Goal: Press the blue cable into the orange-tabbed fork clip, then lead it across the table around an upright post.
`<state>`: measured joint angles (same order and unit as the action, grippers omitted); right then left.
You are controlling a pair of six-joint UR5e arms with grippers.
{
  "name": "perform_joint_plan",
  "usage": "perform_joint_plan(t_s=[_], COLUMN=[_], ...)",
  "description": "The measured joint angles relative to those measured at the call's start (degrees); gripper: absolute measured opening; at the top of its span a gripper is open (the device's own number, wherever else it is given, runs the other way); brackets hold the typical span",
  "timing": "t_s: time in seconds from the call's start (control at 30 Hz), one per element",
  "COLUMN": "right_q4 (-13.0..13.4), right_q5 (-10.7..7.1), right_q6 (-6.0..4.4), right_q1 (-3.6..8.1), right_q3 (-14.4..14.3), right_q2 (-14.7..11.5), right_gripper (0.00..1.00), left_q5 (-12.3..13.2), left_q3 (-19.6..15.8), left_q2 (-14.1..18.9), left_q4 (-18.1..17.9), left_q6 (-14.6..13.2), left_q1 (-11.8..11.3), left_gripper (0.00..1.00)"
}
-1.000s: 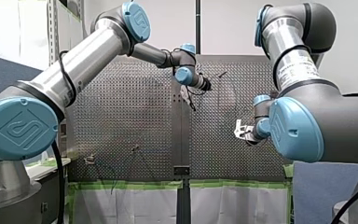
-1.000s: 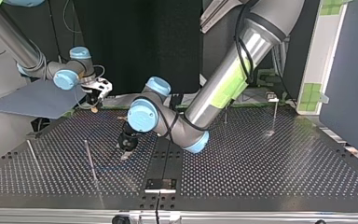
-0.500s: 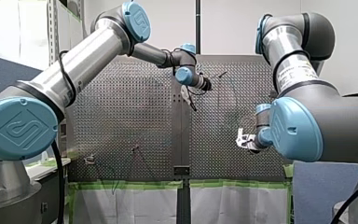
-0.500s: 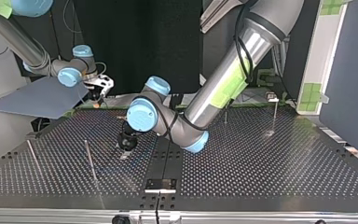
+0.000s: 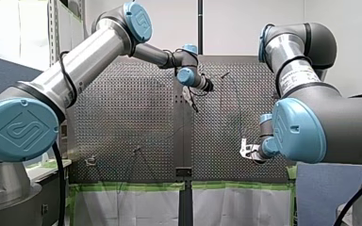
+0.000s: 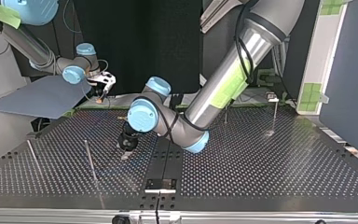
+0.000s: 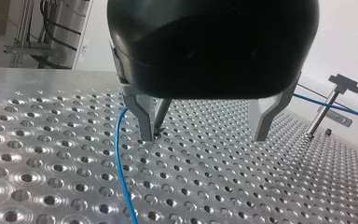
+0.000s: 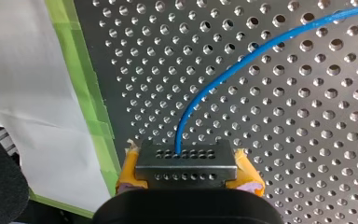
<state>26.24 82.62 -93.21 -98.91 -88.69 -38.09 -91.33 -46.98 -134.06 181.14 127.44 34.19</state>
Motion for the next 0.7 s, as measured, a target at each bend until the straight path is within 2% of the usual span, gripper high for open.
perform_joint_plan(t_s=[0.33,0.5,0.7], right_q4=[3.09,4.41,5.72], right_q5=[-0.06,-0.04,0.00], right_q6=[0.64,0.33,0.12], right_q1=[0.28,0.32,0.36], right_q3=[0.03,0.04,0.05], right_q2=[2.00,2.89,5.15], right_gripper=[0.00,0.00,0.00], left_q5=[0.06,0.06,0.06], left_q3=[-0.02,-0.02,-0.02], left_q2=[0.00,0.00,0.00], left_q4=[0.26,0.42,0.68], left_q6=[0.00,0.00,-0.09], left_q1=[-0.14,-0.19,-0.23], left_gripper=[1.00,1.00,1.00])
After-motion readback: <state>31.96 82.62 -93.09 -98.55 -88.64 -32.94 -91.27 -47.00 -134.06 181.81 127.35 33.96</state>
